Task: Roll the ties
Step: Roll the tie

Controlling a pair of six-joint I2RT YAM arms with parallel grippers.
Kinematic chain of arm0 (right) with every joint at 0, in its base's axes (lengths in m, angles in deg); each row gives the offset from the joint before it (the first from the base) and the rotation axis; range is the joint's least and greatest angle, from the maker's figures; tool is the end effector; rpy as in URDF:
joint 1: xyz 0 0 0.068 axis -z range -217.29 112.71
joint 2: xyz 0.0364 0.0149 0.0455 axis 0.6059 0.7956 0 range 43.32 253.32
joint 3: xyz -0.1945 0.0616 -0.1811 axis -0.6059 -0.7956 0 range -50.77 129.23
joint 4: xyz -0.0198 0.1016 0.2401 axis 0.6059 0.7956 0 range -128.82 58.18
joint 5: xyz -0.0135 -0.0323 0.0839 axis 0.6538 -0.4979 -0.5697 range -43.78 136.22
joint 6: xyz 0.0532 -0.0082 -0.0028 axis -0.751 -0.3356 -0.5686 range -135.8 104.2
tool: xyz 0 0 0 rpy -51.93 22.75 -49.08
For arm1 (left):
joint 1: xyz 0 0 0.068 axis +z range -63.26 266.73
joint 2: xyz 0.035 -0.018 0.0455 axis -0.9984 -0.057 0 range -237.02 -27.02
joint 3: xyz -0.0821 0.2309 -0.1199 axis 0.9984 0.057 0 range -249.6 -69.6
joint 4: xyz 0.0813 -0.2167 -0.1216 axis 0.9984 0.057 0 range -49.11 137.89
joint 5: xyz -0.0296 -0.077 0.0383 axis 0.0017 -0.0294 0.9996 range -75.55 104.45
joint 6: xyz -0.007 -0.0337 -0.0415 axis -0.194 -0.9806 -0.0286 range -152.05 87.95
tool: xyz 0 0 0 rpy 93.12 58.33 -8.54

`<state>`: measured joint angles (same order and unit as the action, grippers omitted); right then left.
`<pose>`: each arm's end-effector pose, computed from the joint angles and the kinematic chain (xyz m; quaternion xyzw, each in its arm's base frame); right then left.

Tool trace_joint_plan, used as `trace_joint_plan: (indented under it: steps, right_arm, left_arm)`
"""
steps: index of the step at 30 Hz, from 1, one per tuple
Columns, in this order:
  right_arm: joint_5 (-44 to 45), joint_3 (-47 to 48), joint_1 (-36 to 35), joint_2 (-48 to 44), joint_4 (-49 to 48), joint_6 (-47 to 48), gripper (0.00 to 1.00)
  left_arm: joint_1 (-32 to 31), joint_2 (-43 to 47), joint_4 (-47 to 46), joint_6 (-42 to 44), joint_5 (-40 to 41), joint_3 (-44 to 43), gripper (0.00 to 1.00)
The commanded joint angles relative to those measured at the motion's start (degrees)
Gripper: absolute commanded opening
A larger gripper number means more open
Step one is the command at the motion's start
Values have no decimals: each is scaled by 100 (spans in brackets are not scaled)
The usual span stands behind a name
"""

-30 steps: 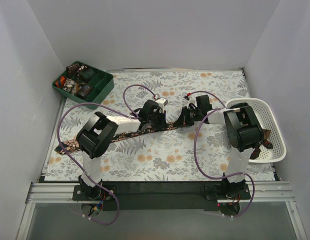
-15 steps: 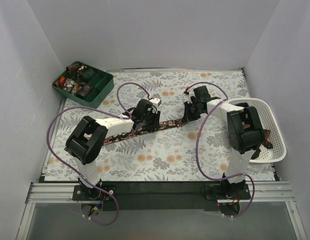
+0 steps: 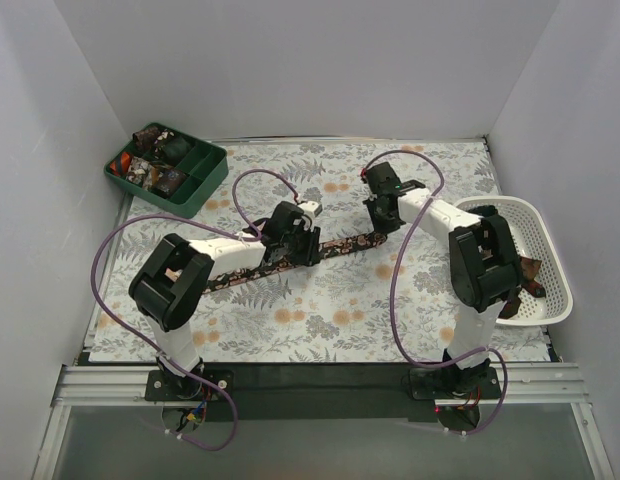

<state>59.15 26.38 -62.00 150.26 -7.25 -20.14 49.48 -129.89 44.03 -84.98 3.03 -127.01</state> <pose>0.3589 0.1564 0.2010 -0.1428 0.9525 -0.0440 0.2652 0.2866 -0.2268 0.1566 -0.0921 0.9269 -0.3148 0.1824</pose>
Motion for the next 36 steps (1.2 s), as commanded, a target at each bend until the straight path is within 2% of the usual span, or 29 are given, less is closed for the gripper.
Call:
trace_joint_plan:
  steps: [1, 5, 12, 15, 20, 23, 29, 36]
  right_arm:
    - [1281, 292, -331, -111, 297, -76, 1]
    - [1976, 398, -718, -68, 341, -102, 1]
    - [2802, 880, -1360, 432, 709, -199, 1]
    - [3039, 1109, -1598, 688, 859, -234, 1]
    - [2953, 1320, -1879, 1013, 938, -287, 1]
    - [3040, 1400, -2055, 1206, 956, -252, 1]
    - [4022, 1488, -2187, 1383, 1359, -480, 1]
    - [4727, 1514, -2178, 1426, 1457, -375, 1]
  left_arm:
    - [-27, 144, -173, -244, -361, 151, 28]
    - [-27, 416, -226, -481, -352, 396, 29]
    - [25, 1084, -278, -842, 192, 1073, 26]
    - [113, 1497, -278, -965, 465, 1337, 26]
    - [236, 1875, -182, -992, 649, 1530, 26]
    - [263, 1981, -182, -1009, 650, 1662, 26]
    - [289, 2052, -42, -1044, 852, 1671, 25]
    - [614, 1859, 64, -965, 1054, 1513, 22]
